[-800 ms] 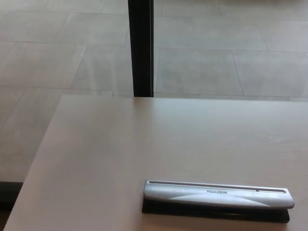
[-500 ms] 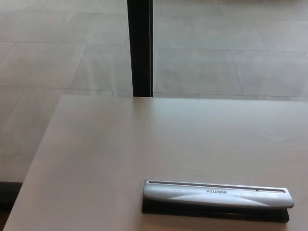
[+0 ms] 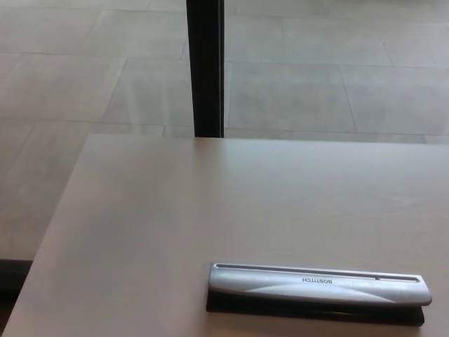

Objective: A hole pucnch is kept on the middle on the desk infront of the robot and the robot uses both its hands as fists to press on it and use it

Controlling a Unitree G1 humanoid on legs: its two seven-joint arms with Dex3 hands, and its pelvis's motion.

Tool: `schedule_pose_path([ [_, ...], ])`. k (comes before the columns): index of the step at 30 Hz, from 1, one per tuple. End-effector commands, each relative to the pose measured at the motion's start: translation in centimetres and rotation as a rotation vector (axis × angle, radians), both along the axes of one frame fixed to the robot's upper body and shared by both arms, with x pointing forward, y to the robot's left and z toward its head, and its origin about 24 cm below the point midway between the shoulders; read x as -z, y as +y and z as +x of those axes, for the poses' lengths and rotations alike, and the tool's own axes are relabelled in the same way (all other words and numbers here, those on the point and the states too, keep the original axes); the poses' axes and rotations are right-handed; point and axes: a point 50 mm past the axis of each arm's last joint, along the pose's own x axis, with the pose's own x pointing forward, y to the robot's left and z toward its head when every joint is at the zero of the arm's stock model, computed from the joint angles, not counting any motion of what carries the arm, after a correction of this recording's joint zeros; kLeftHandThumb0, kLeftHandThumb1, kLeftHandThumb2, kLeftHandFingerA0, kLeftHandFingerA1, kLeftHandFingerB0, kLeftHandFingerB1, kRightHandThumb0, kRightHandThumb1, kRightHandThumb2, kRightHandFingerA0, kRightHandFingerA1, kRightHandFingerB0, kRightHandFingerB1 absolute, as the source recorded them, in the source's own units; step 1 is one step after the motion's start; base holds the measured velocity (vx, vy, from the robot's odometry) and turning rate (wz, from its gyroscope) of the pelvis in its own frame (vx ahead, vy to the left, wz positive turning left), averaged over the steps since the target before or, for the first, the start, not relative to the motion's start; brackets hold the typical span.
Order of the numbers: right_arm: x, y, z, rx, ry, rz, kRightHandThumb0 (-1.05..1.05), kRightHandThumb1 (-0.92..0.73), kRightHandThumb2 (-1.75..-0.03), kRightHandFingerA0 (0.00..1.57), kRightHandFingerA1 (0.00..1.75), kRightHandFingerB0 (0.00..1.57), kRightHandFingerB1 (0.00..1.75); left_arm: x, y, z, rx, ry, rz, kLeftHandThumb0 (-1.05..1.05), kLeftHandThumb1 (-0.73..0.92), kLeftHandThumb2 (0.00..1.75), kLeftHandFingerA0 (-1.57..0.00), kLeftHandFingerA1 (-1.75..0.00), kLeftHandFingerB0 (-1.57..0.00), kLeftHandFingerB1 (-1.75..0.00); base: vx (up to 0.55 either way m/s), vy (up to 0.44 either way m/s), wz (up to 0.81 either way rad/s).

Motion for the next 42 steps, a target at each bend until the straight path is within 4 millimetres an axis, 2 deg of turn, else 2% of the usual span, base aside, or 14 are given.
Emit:
schedule_pose_path([
  [1,-8.5,7.7,3.3,-0.316,-0.306,-0.155,-0.55,-0.24,-1.16,1.28,1.51,1.19,1.09,-11.1,-7.4,1.9,0.342,-0.423,0.025,0.01,0.74,1.07,-0.75,-1.75,-0.68,-1.35,0.0,0.0,0.0],
  [5,-8.0,13.2,4.7,-0.473,-0.33,-0.223,-0.37,-0.33,-1.17,1.16,1.65,1.03,1.09,-10.9,-11.7,1.9,0.513,-0.428,0.059,-0.04,0.59,1.23,-0.79,-1.75,-0.7,-1.48,0.0,0.0,0.0],
  [6,-7.5,14.4,5.0,-0.509,-0.331,-0.216,-0.36,-0.44,-1.13,1.35,1.4,0.96,1.05,-10.5,-12.8,2.1,0.569,-0.424,0.063,-0.08,0.6,1.21,-0.82,-1.75,-0.72,-1.48,0.0,0.0,0.0],
  [7,-7.1,15.1,5.1,-0.533,-0.323,-0.221,-0.29,-0.48,-1.11,1.09,1.75,0.86,1.15,-10.1,-13.7,2.3,0.617,-0.417,0.068,-0.11,0.59,1.23,-0.84,-1.75,-0.67,-1.59,0.0,0.0,0.0],
  [10,-5.3,18.2,5.8,-0.661,-0.25,-0.22,-0.24,-0.62,-1.11,1.06,1.75,0.77,1.22,-8.0,-18.1,2.6,0.763,-0.368,0.075,-0.24,0.48,1.16,-0.89,-1.75,-0.77,-1.37,0.0,0.0,0.0],
  [14,-3.0,20.4,6.3,-0.808,-0.201,-0.155,-0.21,-0.71,-1.0,0.97,1.75,0.65,1.34,-4.8,-22.8,2.3,0.982,-0.233,-0.008,-0.24,0.72,0.92,-0.91,-1.75,-0.73,-1.15,0.0,0.0,0.0],
  [19,0.5,23.9,6.3,-0.934,-0.09,-0.057,-0.19,-0.75,-0.98,0.97,1.75,0.62,1.37,-0.5,-28.0,1.5,1.136,-0.056,-0.045,-0.24,0.73,0.96,-0.88,-1.75,-0.63,-1.4,0.0,0.0,0.0],
  [29,3.5,26.5,5.8,-1.121,0.096,-0.041,-0.26,-0.74,-1.09,1.24,1.75,0.7,1.31,2.6,-32.3,0.9,1.26,0.097,-0.15,-0.37,0.77,0.94,-0.91,-1.75,-0.57,-1.72,0.0,0.0,0.0],
  [30,3.7,26.6,5.8,-1.123,0.108,-0.047,-0.29,-0.74,-1.02,1.06,1.75,0.58,1.56,2.9,-32.5,0.8,1.262,0.105,-0.163,-0.37,0.74,0.97,-0.92,-1.75,-0.6,-1.73,0.0,0.0,0.0],
  [33,4.4,26.7,6.1,-1.136,0.164,-0.06,-0.3,-0.72,-1.12,1.27,1.75,0.71,1.33,3.6,-33.4,0.5,1.251,0.144,-0.213,-0.36,0.7,1.03,-0.94,-1.75,-0.62,-1.73,0.0,0.0,0.0],
  [35,5.4,27.0,5.9,-1.144,0.202,-0.074,-0.29,-0.68,-1.13,1.12,1.75,0.57,1.57,4.5,-34.3,0.1,1.229,0.183,-0.249,-0.33,0.71,1.06,-0.94,-1.75,-0.57,-1.75,0.0,0.0,0.0],
  [38,6.2,27.2,5.8,-1.155,0.227,-0.088,-0.29,-0.66,-1.19,1.29,1.75,0.75,1.36,5.1,-35.0,-0.2,1.213,0.208,-0.283,-0.34,0.72,1.05,-0.94,-1.75,-0.54,-1.75,0.0,0.0,0.0],
  [39,6.7,27.3,5.7,-1.152,0.251,-0.084,-0.32,-0.66,-1.16,1.15,1.75,0.58,1.71,5.7,-35.3,-0.4,1.211,0.221,-0.311,-0.35,0.74,1.03,-0.93,-1.75,-0.52,-1.74,0.0,0.0,0.0],
  [42,7.2,27.5,5.7,-1.147,0.27,-0.084,-0.35,-0.69,-1.11,1.13,1.75,0.58,1.75,6.2,-35.6,-0.5,1.191,0.245,-0.332,-0.34,0.73,1.04,-0.93,-1.75,-0.54,-1.71,0.0,0.0,0.0],
])
